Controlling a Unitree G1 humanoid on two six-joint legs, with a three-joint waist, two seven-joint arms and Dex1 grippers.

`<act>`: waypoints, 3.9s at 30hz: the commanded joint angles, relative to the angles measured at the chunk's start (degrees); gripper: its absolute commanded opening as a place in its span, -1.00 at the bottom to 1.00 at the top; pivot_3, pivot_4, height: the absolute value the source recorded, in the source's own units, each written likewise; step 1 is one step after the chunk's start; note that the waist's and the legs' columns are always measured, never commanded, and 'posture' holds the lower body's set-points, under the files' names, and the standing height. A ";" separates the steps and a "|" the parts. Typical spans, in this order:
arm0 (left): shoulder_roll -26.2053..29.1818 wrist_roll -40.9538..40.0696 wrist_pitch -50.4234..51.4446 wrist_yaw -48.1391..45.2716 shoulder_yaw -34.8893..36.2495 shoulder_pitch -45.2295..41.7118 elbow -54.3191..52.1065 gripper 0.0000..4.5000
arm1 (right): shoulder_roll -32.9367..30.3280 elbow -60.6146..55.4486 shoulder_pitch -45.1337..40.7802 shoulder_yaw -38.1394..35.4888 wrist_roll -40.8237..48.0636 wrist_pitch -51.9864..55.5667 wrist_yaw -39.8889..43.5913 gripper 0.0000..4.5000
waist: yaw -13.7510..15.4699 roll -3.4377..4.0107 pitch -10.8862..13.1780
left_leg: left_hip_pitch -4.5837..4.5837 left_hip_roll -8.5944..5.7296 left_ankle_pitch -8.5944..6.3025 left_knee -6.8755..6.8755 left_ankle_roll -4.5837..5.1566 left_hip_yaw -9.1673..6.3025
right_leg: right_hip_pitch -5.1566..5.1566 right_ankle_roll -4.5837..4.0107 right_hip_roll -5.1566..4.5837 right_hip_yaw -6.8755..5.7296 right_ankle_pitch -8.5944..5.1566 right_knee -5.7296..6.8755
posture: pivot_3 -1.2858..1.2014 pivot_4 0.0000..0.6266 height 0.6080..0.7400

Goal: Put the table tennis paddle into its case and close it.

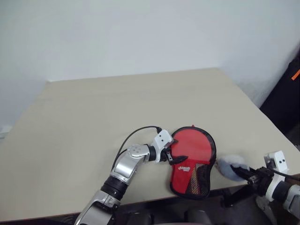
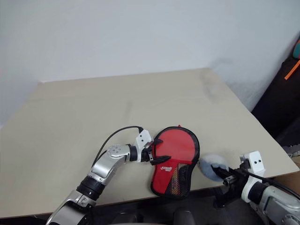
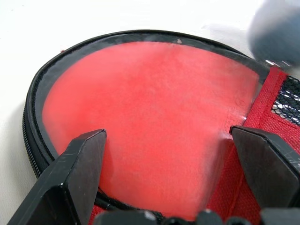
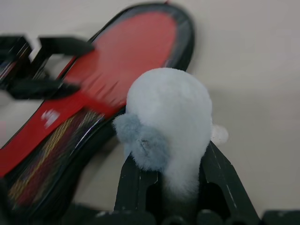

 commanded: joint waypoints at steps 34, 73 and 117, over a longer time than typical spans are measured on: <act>0.78 2.27 4.89 0.10 -1.54 2.35 4.57 1.00 | -6.70 -8.96 9.44 13.34 -4.38 -12.24 14.56 -0.86 | 1.39 -0.21 -0.05 | -0.01 0.14 -0.72 0.59 0.11 0.12 | 0.08 0.29 -0.02 -0.15 -0.22 -0.14 | 0.03 -1.00 1.00; 1.69 1.42 8.35 1.36 -0.27 2.83 2.58 1.00 | 0.17 -1.13 -4.32 20.26 -0.52 -15.78 9.34 -0.87 | 1.34 -0.65 -0.05 | 0.06 0.29 -0.89 0.52 0.07 0.17 | 0.07 0.29 -0.01 -0.33 -0.22 -0.30 | 0.03 -1.00 1.00; 2.00 -12.92 9.86 -0.38 14.89 1.98 -5.86 1.00 | 16.41 10.43 -27.30 8.80 8.12 -12.46 -12.87 0.67 | 1.30 0.03 0.03 | -0.80 0.19 -0.70 0.40 0.35 0.06 | -0.97 0.21 0.09 -0.20 0.10 0.21 | 0.03 -1.00 1.00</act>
